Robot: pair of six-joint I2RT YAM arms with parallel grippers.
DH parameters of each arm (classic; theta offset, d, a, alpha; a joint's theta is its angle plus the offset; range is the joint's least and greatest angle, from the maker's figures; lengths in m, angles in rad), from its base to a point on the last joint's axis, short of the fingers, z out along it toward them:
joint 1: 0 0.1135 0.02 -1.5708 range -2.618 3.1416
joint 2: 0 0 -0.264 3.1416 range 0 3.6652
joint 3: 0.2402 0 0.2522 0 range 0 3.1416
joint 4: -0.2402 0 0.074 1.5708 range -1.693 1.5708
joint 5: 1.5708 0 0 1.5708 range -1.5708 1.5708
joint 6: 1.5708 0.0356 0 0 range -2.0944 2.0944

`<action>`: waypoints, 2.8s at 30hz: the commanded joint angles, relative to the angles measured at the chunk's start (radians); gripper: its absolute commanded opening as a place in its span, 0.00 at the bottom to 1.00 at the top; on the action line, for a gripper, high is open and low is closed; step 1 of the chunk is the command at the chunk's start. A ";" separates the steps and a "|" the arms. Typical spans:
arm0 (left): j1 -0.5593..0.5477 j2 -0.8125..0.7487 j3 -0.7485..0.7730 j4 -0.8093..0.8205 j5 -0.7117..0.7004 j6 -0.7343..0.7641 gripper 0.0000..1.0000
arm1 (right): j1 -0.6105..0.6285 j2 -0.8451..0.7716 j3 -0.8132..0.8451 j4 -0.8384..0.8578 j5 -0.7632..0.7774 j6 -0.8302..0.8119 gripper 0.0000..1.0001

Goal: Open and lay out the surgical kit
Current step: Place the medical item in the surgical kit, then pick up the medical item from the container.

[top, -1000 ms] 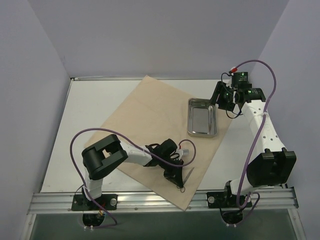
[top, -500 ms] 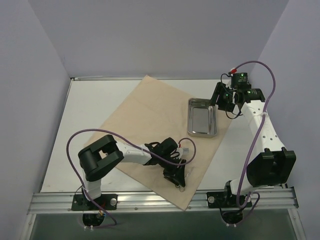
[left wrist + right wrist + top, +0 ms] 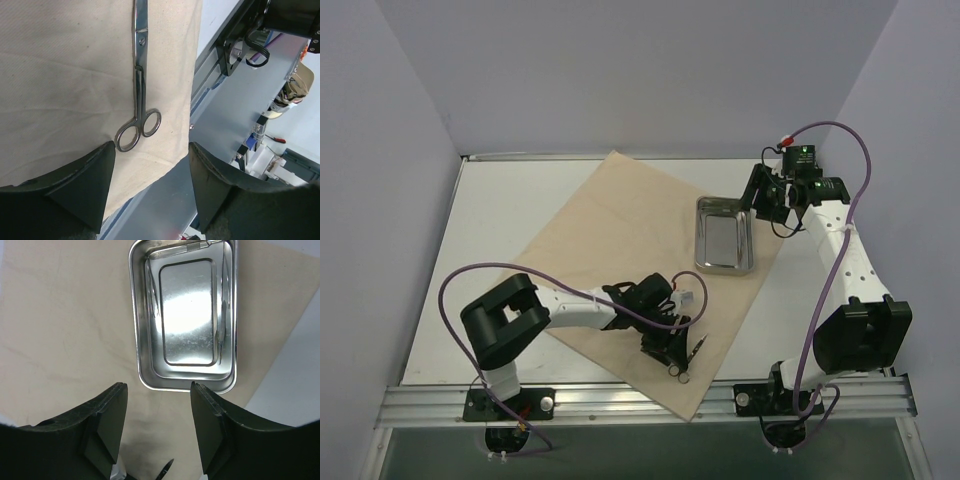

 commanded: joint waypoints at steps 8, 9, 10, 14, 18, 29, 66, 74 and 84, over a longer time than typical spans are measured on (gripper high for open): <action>0.000 -0.262 0.122 -0.380 -0.339 0.190 0.73 | -0.003 0.031 0.010 0.053 0.013 0.022 0.54; 0.009 -0.282 0.148 -0.421 -0.368 0.228 0.74 | -0.002 0.048 0.013 0.059 0.022 0.024 0.54; 0.018 -0.298 0.200 -0.495 -0.387 0.248 0.74 | 0.001 0.057 0.018 0.065 0.026 0.024 0.54; 0.096 -0.359 0.326 -0.636 -0.424 0.320 0.75 | 0.018 0.125 0.047 0.076 0.062 0.027 0.53; 0.213 -0.355 0.432 -0.748 -0.409 0.389 0.76 | 0.049 0.224 0.084 0.062 0.111 0.034 0.50; 0.523 -0.203 0.641 -0.880 -0.385 0.558 0.78 | 0.122 0.376 0.156 0.042 0.241 0.014 0.49; 0.670 -0.002 0.698 -0.873 -0.425 0.548 0.87 | 0.119 0.496 0.075 -0.016 0.413 -0.049 0.43; 0.670 -0.022 0.682 -0.871 -0.430 0.543 0.87 | 0.118 0.484 0.020 0.013 0.376 -0.053 0.43; 0.669 -0.068 0.649 -0.856 -0.422 0.532 0.87 | 0.105 0.499 -0.017 0.074 0.310 -0.041 0.17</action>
